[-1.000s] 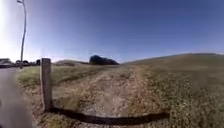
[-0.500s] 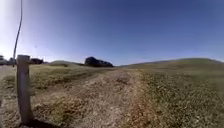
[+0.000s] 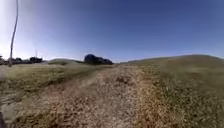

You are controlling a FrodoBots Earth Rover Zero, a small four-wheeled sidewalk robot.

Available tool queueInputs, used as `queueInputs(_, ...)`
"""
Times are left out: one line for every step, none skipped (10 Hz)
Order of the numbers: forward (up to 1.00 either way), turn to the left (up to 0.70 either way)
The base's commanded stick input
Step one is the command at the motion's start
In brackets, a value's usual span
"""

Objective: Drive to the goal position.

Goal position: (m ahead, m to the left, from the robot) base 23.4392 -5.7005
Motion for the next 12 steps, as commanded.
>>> queueInputs(0.70, 0.00)
queueInputs(0.70, 0.00)
queueInputs(0.70, 0.00)
queueInputs(0.70, -0.03)
queueInputs(0.70, -0.13)
queueInputs(0.70, -0.35)
queueInputs(0.70, -0.35)
queueInputs(0.70, -0.35)
queueInputs(0.70, -0.35)
queueInputs(0.70, -0.35)
queueInputs(0.70, -0.35)
queueInputs(0.70, -0.35)
